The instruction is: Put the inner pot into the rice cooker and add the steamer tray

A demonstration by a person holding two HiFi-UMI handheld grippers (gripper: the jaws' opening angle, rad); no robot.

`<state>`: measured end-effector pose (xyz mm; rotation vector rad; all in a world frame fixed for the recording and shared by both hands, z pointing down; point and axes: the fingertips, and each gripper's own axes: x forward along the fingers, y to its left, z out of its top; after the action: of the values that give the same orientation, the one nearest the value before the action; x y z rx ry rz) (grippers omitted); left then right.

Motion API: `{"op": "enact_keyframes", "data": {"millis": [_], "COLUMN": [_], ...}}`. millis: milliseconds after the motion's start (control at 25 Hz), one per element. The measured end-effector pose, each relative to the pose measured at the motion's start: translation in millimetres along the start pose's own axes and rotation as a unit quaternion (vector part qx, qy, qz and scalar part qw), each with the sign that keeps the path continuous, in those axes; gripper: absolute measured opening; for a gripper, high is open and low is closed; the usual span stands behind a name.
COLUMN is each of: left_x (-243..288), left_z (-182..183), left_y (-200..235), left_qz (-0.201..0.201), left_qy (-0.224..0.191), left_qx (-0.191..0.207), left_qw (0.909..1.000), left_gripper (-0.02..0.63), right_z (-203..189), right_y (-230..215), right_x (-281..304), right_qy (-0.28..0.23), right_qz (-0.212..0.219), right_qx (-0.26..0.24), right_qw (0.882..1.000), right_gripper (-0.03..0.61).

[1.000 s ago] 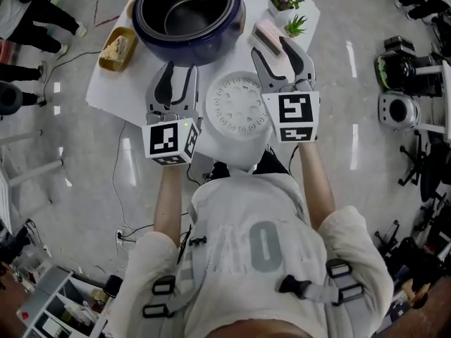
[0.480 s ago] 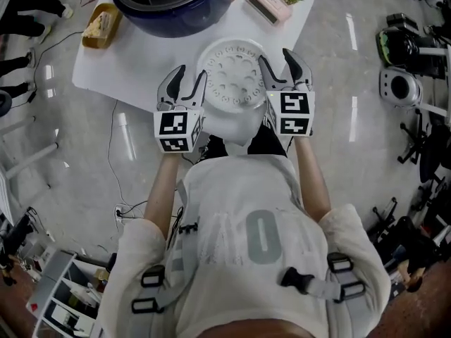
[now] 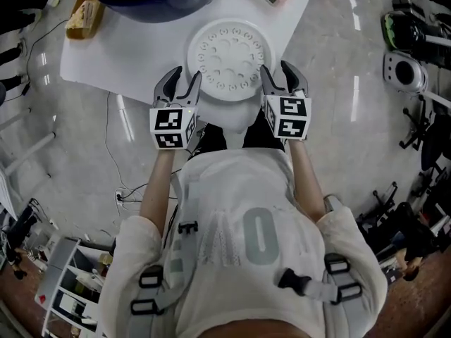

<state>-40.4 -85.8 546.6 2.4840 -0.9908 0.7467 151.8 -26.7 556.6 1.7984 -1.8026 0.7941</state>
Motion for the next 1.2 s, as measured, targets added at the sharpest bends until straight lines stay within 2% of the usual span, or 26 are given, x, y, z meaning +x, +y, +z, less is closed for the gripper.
{"op": "enact_keyframes", "data": {"millis": [200,400,680,920,1200], "left_x": [5,6,8,4,-9], "left_z": [-3,-4,-4,-2,38], "left_y": [-1,-6,-3,-4,-3], "left_qz": [-0.023,-0.053,-0.051,-0.037,-0.023], "left_qy": [0.01,0.02,0.025,0.025,-0.024], "left_qx": [-0.023,-0.033,-0.064,-0.052,-0.039], "left_qw": [0.9994,0.9979,0.9963,0.9977,0.9987], "left_gripper": [0.187,0.14,0.126,0.118,0.114], "right_z": [0,-1,-1,6,46], "right_y": [1,6,5,6,3], "right_x": [9,12,14,10,-8], "right_qy": [0.002,0.0,-0.004,-0.003,-0.048], "right_qz": [0.011,0.015,0.018,0.001,-0.006], "right_qx": [0.008,0.002,0.032,0.011,0.001], "right_qw": [1.0,1.0,0.999,1.0,0.999], "right_gripper": [0.204,0.16,0.143,0.133,0.129]}}
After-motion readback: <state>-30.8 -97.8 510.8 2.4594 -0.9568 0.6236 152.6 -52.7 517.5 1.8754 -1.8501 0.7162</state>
